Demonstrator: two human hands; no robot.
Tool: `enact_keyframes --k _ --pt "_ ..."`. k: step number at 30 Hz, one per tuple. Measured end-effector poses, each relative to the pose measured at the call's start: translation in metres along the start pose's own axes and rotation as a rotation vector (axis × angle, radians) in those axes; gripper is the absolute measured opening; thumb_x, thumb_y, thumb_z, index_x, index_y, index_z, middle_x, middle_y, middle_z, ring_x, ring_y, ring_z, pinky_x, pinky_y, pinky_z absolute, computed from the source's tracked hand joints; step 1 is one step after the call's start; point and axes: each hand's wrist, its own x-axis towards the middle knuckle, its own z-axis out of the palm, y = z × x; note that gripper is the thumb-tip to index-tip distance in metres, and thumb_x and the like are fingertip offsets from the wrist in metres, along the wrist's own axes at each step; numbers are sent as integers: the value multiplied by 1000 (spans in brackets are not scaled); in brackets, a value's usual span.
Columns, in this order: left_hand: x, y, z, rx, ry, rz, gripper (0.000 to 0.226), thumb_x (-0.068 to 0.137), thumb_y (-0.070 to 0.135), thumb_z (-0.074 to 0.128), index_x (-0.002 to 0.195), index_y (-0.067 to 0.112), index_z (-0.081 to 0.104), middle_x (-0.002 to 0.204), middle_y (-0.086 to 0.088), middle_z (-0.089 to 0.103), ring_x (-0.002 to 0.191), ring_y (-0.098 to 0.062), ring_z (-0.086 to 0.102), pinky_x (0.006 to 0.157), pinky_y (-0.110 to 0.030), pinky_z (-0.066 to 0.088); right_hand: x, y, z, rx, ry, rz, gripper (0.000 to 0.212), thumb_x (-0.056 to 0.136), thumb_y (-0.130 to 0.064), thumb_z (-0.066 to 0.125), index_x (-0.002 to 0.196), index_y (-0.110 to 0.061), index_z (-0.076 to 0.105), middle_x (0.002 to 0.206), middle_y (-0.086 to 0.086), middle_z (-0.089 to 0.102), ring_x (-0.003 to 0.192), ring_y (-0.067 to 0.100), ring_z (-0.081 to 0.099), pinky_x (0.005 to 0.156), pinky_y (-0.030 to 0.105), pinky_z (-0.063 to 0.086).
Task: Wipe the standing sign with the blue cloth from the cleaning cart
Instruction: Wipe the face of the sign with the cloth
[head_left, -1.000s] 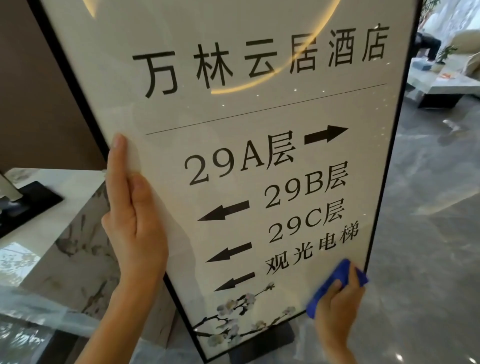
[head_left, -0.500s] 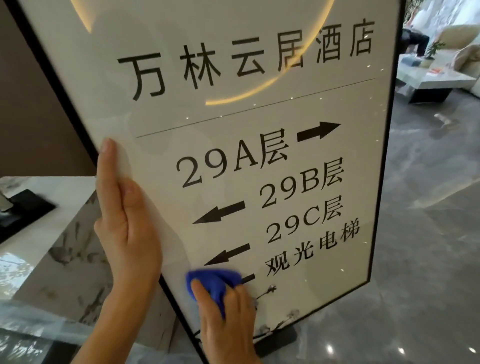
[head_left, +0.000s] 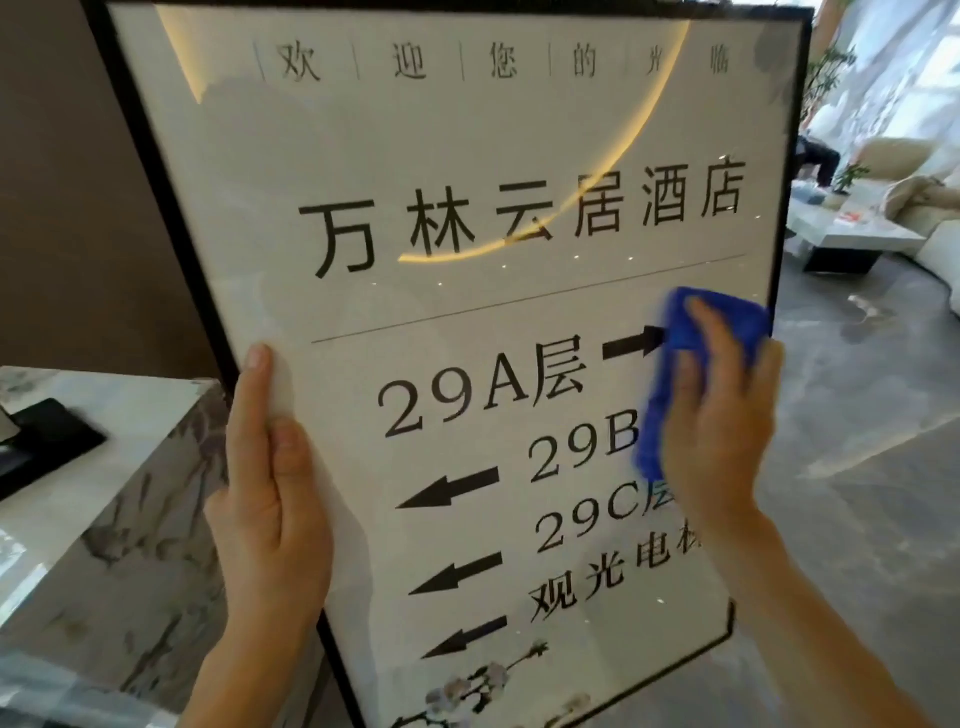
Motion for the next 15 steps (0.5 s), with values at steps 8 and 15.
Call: enact_keyframes --k 8,15 --pt "0 2 -2 -7 3 -108 40 103 58 24 143 62 27 103 48 57 70 22 54 56 7 36 1 23 10 94 128 278 42 107 -43 31 145 -27 40 125 0 43 96 4 46 79 28 45" --pt "-2 4 -3 45 -9 -136 40 103 54 29 141 64 30 84 36 63 58 5 57 46 -3 38 -20 -52 20 119 89 172 49 105 -47 37 139 -13 46 109 -9 42 80 12 50 63 28 49"
